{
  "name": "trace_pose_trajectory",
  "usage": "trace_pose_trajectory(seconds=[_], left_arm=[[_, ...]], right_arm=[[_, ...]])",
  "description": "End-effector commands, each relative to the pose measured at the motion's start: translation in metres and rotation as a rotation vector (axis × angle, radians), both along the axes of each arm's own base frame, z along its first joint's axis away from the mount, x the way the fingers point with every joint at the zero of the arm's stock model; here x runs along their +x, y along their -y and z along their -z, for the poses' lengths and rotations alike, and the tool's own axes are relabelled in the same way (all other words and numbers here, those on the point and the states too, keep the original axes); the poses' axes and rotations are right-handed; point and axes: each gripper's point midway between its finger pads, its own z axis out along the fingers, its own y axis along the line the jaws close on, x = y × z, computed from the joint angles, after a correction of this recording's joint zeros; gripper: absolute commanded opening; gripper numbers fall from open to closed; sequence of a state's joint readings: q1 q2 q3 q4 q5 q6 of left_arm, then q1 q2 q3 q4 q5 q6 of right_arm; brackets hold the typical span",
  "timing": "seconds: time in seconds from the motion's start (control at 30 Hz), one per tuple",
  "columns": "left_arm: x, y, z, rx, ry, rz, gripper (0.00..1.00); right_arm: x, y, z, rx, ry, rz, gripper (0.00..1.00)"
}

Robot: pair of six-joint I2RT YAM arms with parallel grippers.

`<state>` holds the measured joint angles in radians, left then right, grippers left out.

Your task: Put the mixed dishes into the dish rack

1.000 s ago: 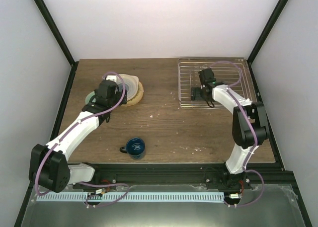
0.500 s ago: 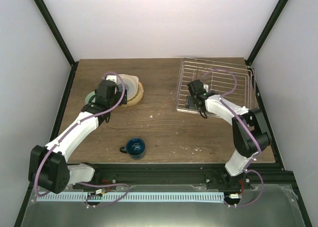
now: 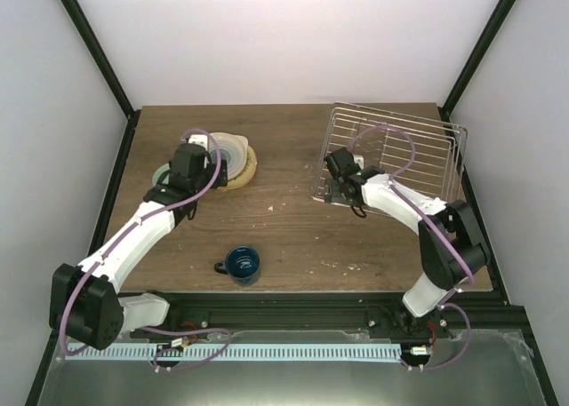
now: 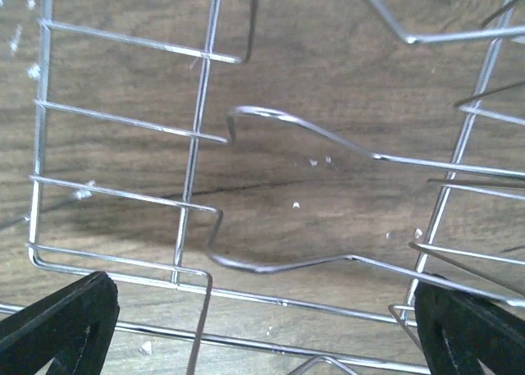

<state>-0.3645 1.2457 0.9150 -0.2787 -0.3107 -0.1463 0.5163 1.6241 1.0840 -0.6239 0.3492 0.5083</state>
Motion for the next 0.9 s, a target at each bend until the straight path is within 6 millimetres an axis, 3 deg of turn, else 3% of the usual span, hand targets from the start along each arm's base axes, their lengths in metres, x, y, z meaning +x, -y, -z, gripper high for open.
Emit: trace_pose_trajectory(seconds=[0.0,0.3,0.5,0.73,0.87], left_arm=[[0.001,0.002,-0.02,-0.025,0.041,0.003,1.0],[0.001,0.002,-0.018,-0.022,0.037,0.004,1.0],[0.002,0.019,-0.015,-0.064,0.016,0.079,1.0],[0.011,0.071,-0.027,-0.191,-0.004,0.269,1.0],[0.019,0.114,-0.039,-0.166,0.0,0.358,1.0]], right_arm=[[-0.005,-0.006,-0.005,-0.06,-0.026,-0.057,1.0],[-0.002,0.015,-0.008,-0.152,-0.015,0.003,1.0],[0.003,0.026,-0.029,-0.197,0.038,0.044,1.0],[0.022,0.018,-0.096,-0.147,0.187,0.027,1.0],[0.027,0.031,-0.123,-0.092,0.236,0.06,1.0]])
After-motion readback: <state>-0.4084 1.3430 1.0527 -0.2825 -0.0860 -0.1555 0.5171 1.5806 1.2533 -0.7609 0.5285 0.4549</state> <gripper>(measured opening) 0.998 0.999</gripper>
